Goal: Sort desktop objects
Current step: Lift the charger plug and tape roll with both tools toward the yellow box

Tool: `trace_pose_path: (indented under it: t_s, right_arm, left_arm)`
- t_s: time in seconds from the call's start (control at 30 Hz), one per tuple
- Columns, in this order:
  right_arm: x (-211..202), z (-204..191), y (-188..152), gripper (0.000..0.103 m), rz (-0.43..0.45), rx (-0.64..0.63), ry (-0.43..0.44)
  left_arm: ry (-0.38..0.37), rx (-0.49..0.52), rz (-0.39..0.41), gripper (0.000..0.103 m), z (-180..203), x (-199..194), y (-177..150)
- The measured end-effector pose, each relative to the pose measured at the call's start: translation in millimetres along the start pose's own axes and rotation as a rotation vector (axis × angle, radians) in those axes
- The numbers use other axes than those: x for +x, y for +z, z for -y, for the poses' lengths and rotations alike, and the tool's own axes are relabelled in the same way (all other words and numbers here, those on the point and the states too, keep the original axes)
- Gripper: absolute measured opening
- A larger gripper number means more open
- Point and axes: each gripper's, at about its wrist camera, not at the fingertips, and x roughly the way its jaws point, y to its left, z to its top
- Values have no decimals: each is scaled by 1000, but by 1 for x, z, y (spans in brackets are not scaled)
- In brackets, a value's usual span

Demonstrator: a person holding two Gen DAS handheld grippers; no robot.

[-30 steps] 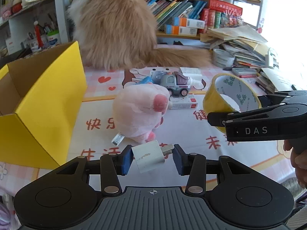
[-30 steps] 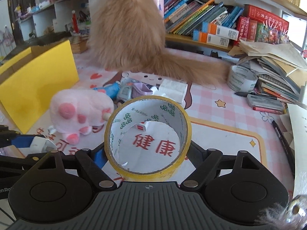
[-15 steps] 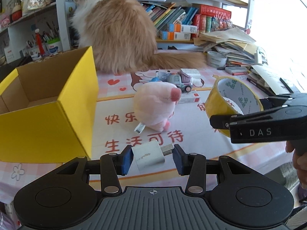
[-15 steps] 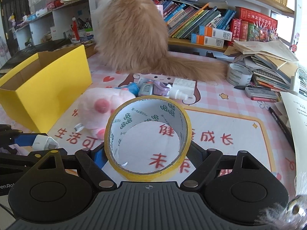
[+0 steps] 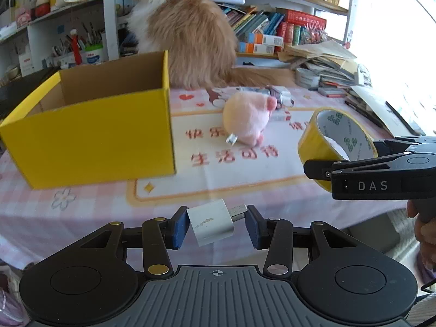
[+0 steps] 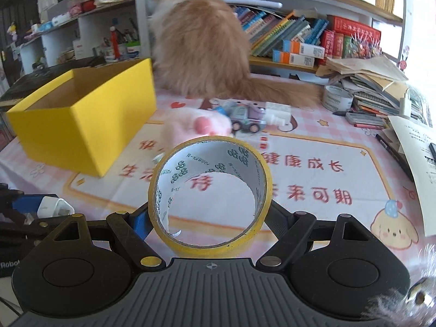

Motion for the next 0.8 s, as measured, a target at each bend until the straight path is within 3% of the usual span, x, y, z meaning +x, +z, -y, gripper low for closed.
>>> trace_pose_path:
  t_s: [0.27,0.8]
  right_arm:
    - [-28,-44,-30,81,14,-5,-6]
    - [-44,-101,-60,81,-44,-2,63]
  left_arm:
    - [-18,31,0,43,-19,-30,-29]
    - [30,-47,-27,43,-54,-72,-72]
